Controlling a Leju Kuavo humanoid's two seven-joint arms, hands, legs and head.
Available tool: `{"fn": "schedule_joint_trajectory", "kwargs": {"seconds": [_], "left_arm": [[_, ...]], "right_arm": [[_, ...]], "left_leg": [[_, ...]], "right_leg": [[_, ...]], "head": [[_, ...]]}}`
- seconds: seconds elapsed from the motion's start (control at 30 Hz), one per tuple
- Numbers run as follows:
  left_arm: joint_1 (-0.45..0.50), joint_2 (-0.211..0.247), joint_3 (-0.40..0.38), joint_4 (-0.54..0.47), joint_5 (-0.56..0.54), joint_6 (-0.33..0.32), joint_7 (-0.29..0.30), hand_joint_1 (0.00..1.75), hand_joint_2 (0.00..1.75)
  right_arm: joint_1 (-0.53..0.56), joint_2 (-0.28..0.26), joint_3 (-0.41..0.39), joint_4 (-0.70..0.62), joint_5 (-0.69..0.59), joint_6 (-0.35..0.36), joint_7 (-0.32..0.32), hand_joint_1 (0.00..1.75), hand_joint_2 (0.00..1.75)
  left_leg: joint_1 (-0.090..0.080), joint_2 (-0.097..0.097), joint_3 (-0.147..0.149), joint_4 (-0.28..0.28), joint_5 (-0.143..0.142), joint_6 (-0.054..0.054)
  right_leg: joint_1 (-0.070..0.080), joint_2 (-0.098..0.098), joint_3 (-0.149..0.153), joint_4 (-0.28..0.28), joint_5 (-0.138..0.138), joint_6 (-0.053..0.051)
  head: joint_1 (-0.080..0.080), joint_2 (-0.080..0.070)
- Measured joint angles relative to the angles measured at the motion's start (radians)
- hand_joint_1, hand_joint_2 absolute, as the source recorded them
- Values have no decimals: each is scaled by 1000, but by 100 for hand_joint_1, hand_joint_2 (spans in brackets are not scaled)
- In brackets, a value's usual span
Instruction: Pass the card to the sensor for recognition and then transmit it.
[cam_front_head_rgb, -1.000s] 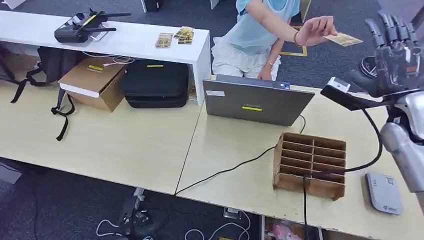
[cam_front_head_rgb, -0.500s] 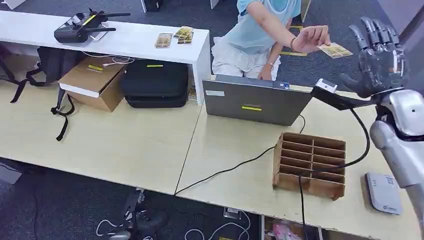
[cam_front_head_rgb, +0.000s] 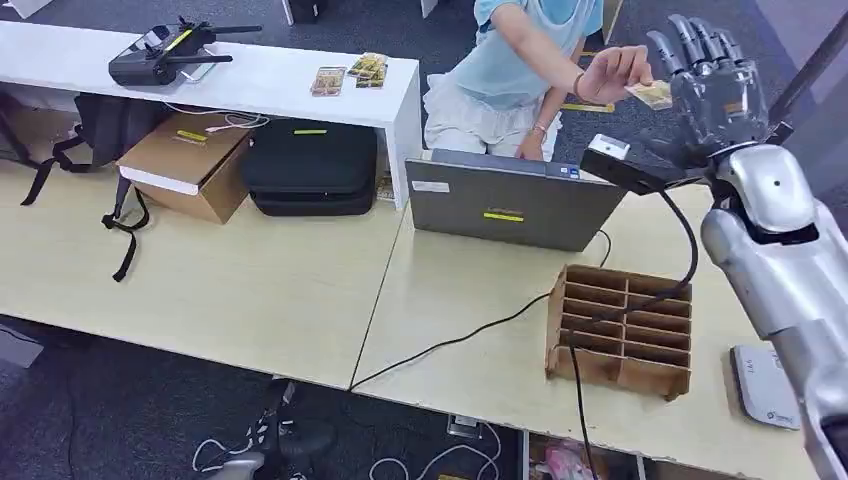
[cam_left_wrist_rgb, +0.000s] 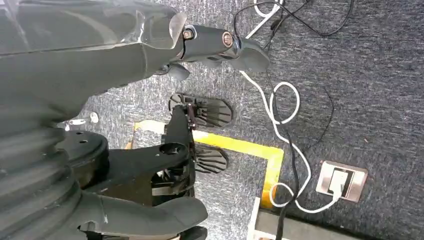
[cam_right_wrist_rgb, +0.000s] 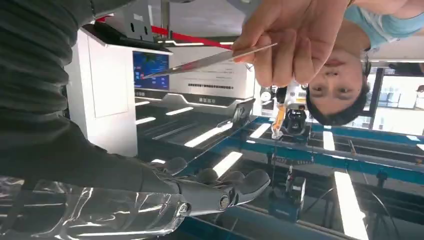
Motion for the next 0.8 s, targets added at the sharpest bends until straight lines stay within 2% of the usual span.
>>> {"fn": "schedule_joint_trajectory", "kwargs": {"seconds": [0.3, 0.33, 0.8], "left_arm": [[-2, -5, -2, 0, -4, 2, 0, 0, 175], [-4, -9, -8, 0, -8, 2, 0, 0, 175], [-19, -22, -17, 0, -7, 0, 0, 0, 175]], "right_arm": [[-16, 11, 8, 28, 0, -2, 1, 0, 175], [-23, 18, 18, 60, -1, -2, 1, 175, 175], [-37, 20, 48, 141, 5, -8, -3, 175, 175]], "left_leg": [[0, 0, 0, 0, 0, 0], [0, 0, 0, 0, 0, 0], [0, 0, 0, 1, 0, 0]], "right_leg": [[0, 0, 0, 0, 0, 0], [0, 0, 0, 0, 0, 0], [0, 0, 0, 0, 1, -1]], "head": [[0, 0], [0, 0], [0, 0]]}}
